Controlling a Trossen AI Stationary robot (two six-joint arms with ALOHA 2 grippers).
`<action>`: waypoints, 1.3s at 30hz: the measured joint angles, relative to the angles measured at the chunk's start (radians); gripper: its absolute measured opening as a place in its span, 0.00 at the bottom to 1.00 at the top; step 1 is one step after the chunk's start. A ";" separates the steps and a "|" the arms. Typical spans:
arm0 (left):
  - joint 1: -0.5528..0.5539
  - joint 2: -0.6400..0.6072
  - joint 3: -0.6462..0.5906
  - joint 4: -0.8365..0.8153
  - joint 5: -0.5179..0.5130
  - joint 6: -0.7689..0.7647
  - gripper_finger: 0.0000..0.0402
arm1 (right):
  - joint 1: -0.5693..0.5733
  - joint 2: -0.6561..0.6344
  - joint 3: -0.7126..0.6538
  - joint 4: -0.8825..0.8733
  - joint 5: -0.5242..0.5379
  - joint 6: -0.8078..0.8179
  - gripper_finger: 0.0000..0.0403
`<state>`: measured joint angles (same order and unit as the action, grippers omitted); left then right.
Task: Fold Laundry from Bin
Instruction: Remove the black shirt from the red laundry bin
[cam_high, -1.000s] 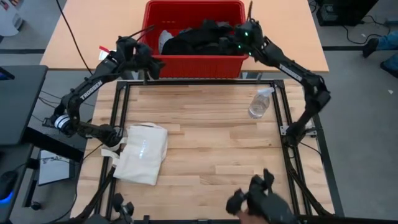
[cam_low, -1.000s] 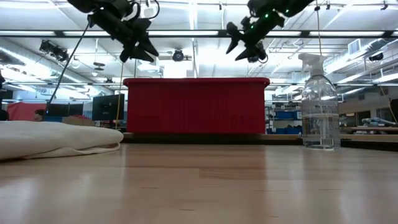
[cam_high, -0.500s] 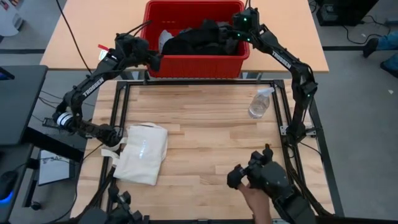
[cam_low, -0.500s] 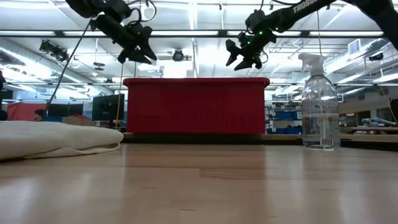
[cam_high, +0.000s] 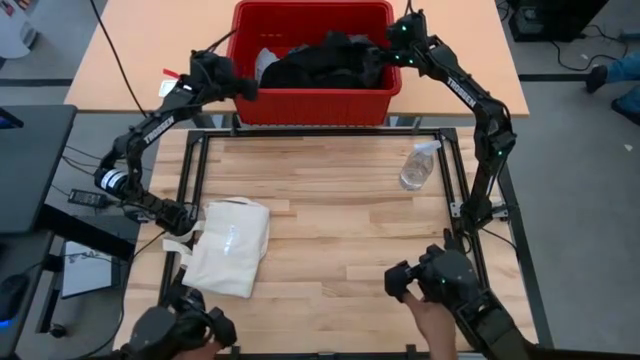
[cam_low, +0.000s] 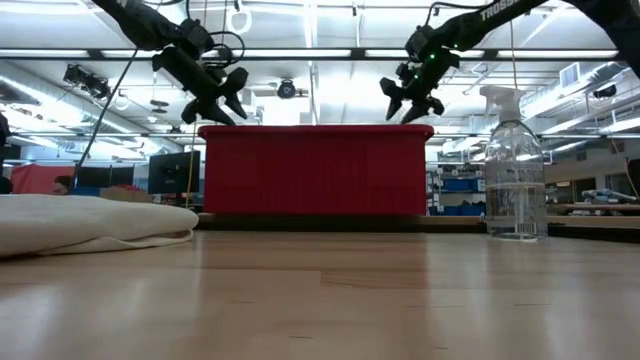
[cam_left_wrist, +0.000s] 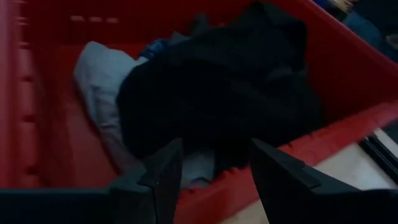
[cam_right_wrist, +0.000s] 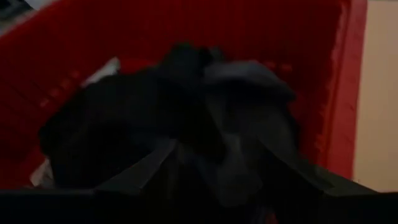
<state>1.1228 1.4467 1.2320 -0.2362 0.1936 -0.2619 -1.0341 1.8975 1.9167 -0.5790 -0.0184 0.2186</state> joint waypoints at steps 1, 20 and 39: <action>0.012 0.000 0.000 -0.003 0.000 -0.004 0.47 | -0.005 -0.002 0.000 -0.016 0.000 0.007 0.56; 0.040 0.000 0.000 -0.031 0.082 0.145 0.47 | -0.022 -0.015 -0.001 -0.090 -0.081 0.044 0.56; 0.008 0.022 0.000 0.106 0.089 0.322 0.43 | 0.002 -0.048 -0.002 -0.252 -0.079 0.051 0.56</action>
<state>1.1307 1.4684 1.2320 -0.1301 0.2826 0.0601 -1.0322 1.8500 1.9152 -0.8307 -0.0971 0.2699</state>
